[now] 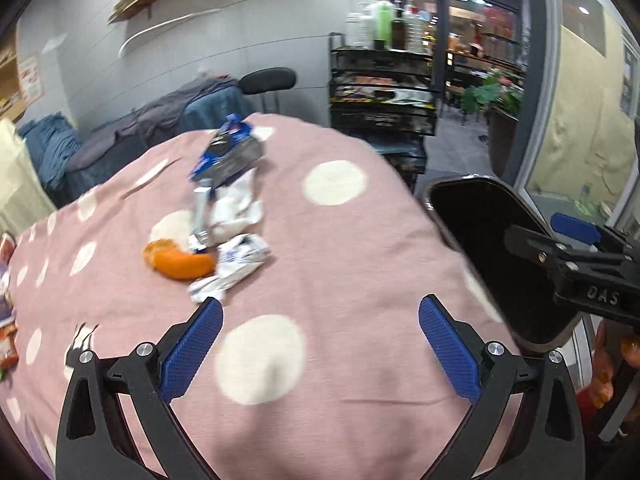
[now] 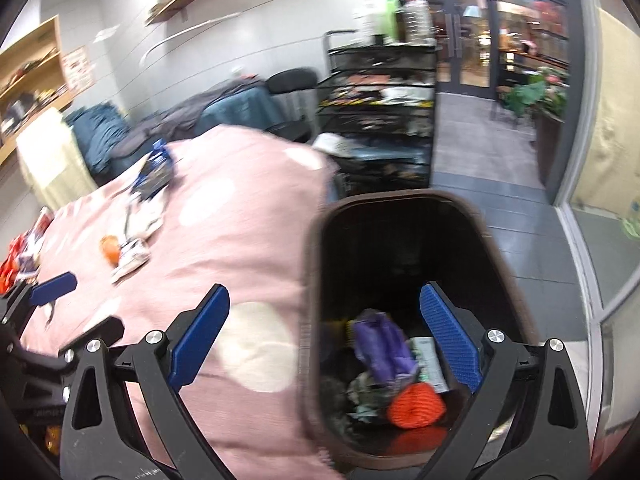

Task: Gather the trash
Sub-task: 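Grasp the orange peel with the left tool while the right tool grasps the white-and-blue paper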

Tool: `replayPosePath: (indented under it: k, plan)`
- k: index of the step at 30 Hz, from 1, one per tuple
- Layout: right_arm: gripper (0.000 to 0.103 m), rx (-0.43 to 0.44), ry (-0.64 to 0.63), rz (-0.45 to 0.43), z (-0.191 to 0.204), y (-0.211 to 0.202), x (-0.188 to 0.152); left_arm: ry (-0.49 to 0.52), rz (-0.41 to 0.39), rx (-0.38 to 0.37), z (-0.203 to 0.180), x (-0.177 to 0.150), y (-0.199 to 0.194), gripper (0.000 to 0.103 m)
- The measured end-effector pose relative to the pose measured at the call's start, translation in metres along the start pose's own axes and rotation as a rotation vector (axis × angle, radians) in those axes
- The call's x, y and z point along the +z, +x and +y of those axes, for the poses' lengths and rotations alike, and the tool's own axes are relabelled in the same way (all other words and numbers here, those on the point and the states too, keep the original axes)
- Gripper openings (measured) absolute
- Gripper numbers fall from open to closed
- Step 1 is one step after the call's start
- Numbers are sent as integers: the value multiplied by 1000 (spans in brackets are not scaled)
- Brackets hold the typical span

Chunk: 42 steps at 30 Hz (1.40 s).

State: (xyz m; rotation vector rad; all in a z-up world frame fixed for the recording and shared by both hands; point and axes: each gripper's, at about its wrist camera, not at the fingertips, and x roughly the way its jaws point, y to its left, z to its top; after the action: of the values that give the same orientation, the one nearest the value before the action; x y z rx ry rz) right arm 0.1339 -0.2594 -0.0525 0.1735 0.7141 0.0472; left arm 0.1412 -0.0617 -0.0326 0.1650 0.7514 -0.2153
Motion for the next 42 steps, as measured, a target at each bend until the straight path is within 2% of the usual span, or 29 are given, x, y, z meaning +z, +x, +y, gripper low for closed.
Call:
replayPosePath:
  k: [7,13,18,20,22,27,29,31,35,38,42]
  plan:
    - [95,134,-97,90,54,25,9,-144,2,91,79,-2,1,97]
    - [95,202,-227,147,113,50,19,-235,30,175,137,-9,8,97]
    - [95,257,-338,200,164,75,27,-295,44,181,167,-15,11,97]
    - [94,259,-361,226,178,86,30,-300,54,173,171,-15,14,97]
    - [87,273,-374,264,191,99,32,-302,63,163,175,-14,20,97]
    - [79,281,-378,373,214,135,37,-304,86,141,177,-11,32,96]
    - [72,290,-371,404,216,144,37,-294,96,130,175,-9,37,94]
    - [44,290,-367,419,216,151,37,-275,101,130,172,-6,41,93]
    - [37,301,-355,389,205,142,36,-211,119,121,162,3,52,91]
    - [36,293,-348,366,195,134,39,-142,136,107,149,9,62,91]
    - [36,302,-280,325,167,114,44,-55,165,73,135,19,80,91]
